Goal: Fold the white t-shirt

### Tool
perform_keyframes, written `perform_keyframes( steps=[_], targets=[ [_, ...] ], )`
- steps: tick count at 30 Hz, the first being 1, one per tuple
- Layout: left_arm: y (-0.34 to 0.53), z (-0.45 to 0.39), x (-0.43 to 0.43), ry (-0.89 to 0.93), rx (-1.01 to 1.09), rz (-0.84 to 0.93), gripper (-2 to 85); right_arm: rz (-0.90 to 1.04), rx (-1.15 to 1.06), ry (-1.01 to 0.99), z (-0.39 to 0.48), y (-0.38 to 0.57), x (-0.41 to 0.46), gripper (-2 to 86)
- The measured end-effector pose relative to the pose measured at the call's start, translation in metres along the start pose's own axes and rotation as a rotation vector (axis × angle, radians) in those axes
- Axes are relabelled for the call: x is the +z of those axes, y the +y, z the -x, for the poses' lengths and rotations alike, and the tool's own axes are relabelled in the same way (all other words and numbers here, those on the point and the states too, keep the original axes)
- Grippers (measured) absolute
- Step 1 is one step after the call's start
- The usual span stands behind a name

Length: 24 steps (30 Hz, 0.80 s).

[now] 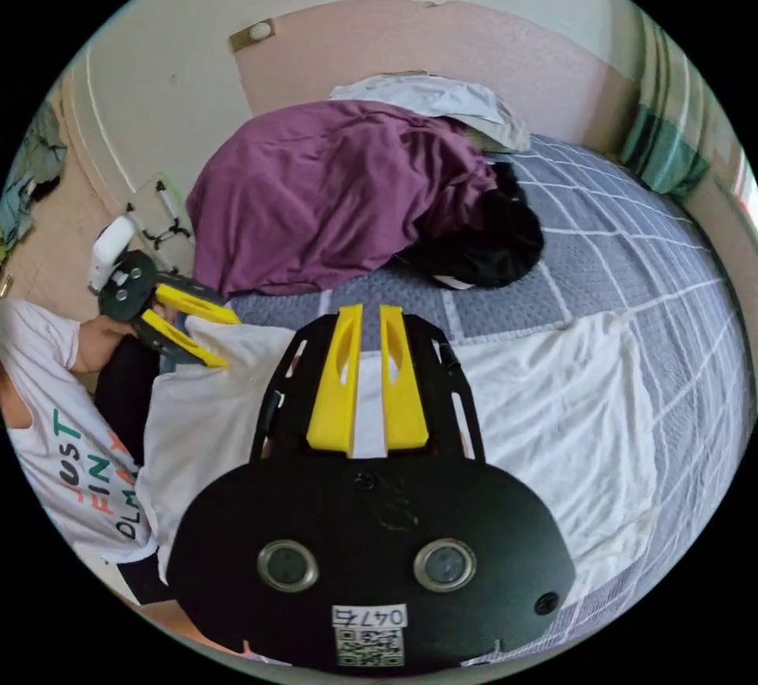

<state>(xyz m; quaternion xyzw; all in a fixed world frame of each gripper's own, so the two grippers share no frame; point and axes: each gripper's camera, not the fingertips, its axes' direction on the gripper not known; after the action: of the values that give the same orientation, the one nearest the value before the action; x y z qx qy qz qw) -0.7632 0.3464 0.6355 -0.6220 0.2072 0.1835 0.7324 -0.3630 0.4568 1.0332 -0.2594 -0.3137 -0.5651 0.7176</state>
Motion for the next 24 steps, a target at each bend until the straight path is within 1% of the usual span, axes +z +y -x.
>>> perform_keyframes(
  steps=[2,3,5,10,13,15,18,20,21,23,24],
  targets=[
    [-0.004,0.001,-0.004,-0.007,0.0,-0.023,4.8,-0.018,0.094,0.151,-0.034,0.001,-0.015,1.6],
    [-0.006,0.003,-0.004,0.032,0.006,-0.035,1.9,-0.025,0.128,0.188,-0.044,0.002,-0.02,1.7],
    [-0.009,0.006,-0.004,0.1,0.014,-0.045,0.9,-0.035,0.267,0.291,-0.092,0.003,-0.035,2.6],
    [-0.017,0.016,-0.005,0.128,0.025,-0.069,0.0,0.05,0.467,0.37,-0.175,-0.001,-0.036,4.5],
    [-0.02,0.029,-0.006,0.261,0.017,-0.111,-0.2,0.091,0.525,0.408,-0.208,-0.01,-0.023,5.8],
    [-0.021,0.044,-0.004,0.424,-0.01,-0.154,-0.3,0.112,0.564,0.423,-0.226,-0.016,-0.014,6.5],
    [-0.024,0.062,0.002,0.584,-0.041,-0.18,-0.5,0.128,0.624,0.441,-0.251,-0.023,-0.002,7.3],
    [-0.027,0.067,0.003,0.585,-0.04,-0.186,-0.6,0.174,0.658,0.402,-0.265,-0.025,0.009,6.4],
    [-0.03,0.067,0.002,0.551,-0.029,-0.185,-0.6,0.183,0.66,0.408,-0.267,-0.026,0.01,5.9],
    [-0.034,0.062,0.0,0.5,0.0,-0.188,-0.6,0.203,0.633,0.436,-0.268,-0.028,0.007,1.7],
    [-0.037,0.057,-0.001,0.481,0.027,-0.191,-0.6,0.208,0.618,0.451,-0.267,-0.028,0.005,1.3]
  ],
)
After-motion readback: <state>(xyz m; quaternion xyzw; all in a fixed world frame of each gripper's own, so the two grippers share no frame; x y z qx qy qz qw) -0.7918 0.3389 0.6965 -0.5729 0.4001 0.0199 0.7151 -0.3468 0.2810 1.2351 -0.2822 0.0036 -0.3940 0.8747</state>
